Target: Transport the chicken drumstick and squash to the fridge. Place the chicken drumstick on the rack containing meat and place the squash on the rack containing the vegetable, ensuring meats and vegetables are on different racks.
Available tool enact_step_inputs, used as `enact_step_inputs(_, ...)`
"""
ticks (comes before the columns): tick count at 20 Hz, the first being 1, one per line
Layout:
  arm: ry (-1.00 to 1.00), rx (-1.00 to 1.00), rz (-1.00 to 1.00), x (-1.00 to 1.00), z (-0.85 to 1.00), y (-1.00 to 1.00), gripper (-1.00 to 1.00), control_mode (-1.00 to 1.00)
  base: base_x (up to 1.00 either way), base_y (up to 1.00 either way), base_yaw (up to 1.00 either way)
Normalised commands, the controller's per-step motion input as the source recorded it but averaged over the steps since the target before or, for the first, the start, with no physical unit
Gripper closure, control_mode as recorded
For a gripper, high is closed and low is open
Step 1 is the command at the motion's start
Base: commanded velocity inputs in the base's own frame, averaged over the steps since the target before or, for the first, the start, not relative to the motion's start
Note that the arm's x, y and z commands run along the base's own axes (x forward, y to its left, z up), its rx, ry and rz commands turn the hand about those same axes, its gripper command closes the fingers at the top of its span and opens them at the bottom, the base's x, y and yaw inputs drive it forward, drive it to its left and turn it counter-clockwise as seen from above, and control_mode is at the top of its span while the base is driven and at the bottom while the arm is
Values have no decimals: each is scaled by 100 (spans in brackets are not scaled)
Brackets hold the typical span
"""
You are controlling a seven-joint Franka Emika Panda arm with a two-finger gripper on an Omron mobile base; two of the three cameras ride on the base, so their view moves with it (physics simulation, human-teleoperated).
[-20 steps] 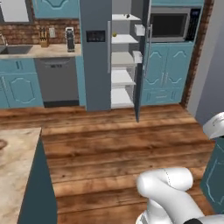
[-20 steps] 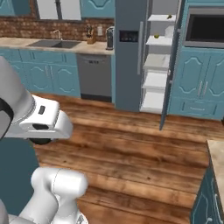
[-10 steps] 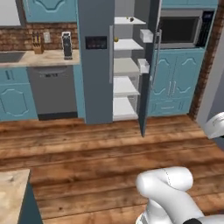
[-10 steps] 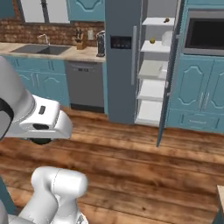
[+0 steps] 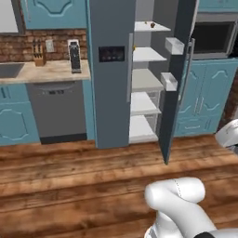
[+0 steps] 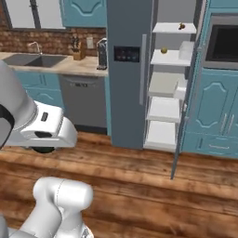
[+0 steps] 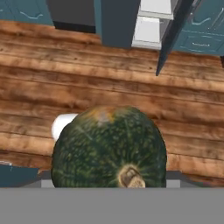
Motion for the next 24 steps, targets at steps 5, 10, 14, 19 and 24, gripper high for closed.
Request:
enact_step_inputs(5,0,0,0,0,0,0,100,100,100,0,-14)
enact_step_inputs(10,0,0,0,0,0,0,100,100,100,6,-14)
enact_step_inputs(14,0,0,0,0,0,0,100,100,100,15,-20)
enact_step_inputs(19,0,0,0,0,0,0,100,100,100,6,-22)
enact_step_inputs(24,0,0,0,0,0,0,100,100,100,1,-20)
